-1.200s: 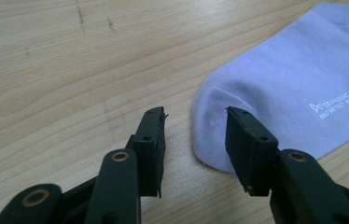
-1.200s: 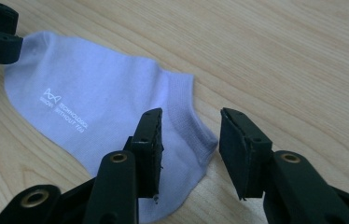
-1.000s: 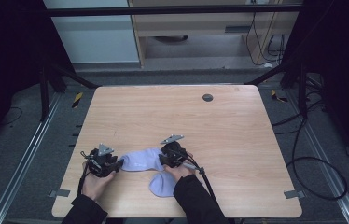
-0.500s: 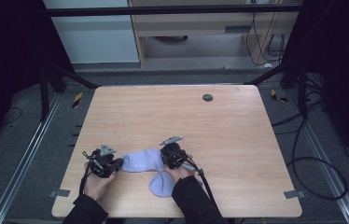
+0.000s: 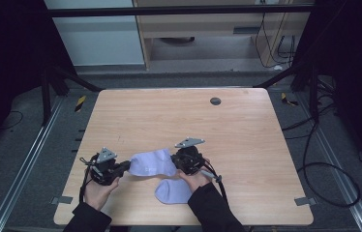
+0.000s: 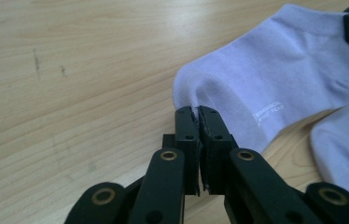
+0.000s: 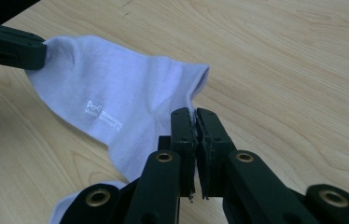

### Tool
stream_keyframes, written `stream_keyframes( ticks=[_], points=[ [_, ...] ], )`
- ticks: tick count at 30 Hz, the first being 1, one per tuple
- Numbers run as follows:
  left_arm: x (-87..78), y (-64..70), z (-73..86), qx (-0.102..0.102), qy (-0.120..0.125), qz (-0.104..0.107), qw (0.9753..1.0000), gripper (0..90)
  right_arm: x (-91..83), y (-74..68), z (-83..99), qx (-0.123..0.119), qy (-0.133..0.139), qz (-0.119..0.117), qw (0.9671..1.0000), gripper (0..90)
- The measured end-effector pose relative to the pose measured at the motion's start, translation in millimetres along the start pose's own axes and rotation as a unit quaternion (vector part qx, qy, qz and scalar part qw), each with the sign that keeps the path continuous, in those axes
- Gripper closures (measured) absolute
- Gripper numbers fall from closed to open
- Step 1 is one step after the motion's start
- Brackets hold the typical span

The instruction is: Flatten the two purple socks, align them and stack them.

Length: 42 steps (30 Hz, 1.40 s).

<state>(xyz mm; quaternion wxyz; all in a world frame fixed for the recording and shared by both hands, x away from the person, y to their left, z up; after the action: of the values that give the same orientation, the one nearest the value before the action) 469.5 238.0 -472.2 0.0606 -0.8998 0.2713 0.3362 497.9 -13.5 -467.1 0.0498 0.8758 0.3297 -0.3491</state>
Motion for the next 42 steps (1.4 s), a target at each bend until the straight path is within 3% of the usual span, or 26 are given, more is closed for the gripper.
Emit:
stream_keyframes(
  ticks=[11, 23, 29, 33, 42],
  points=[
    [-7.0, 34.0, -6.6, 0.018, 0.006, 0.024, 0.9995, 86.6, -37.5, 7.1, 9.8, -0.014, 0.001, -0.001, 0.9999, 86.7],
    [-3.8, 70.3, -1.7, 0.031, -0.014, 0.062, 0.9975, 86.7, -76.3, 14.6, 38.9, -0.018, -0.015, 0.007, 0.9997, 86.7],
    [0.3, 86.6, 3.0, 0.047, -0.026, 0.076, 0.9956, 86.7, -85.3, 15.6, 57.4, -0.022, -0.025, 0.012, 0.9994, 86.6],
    [4.6, 93.7, 6.9, 0.056, -0.038, 0.082, 0.9943, 86.7, -88.7, 19.7, 68.5, -0.013, -0.030, 0.014, 0.9994, 86.7],
    [9.9, 97.6, 13.6, 0.063, -0.060, 0.084, 0.9927, 86.6, -90.9, 23.2, 80.3, -0.006, -0.043, 0.010, 0.9990, 86.6]
  ],
)
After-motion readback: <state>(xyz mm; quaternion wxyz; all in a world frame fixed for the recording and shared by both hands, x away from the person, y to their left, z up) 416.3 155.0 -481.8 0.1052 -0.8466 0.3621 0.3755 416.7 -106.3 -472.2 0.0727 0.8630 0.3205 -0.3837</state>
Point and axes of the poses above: each handheld gripper's, and its own axes: x roughly forward along the jaws, z roughly out of its underside, y roughly to its right, the point moved 3 cm from there along x, roughly forward along the jaws, and after that the axes turned 1 degree about x, right-handed, at the moved point
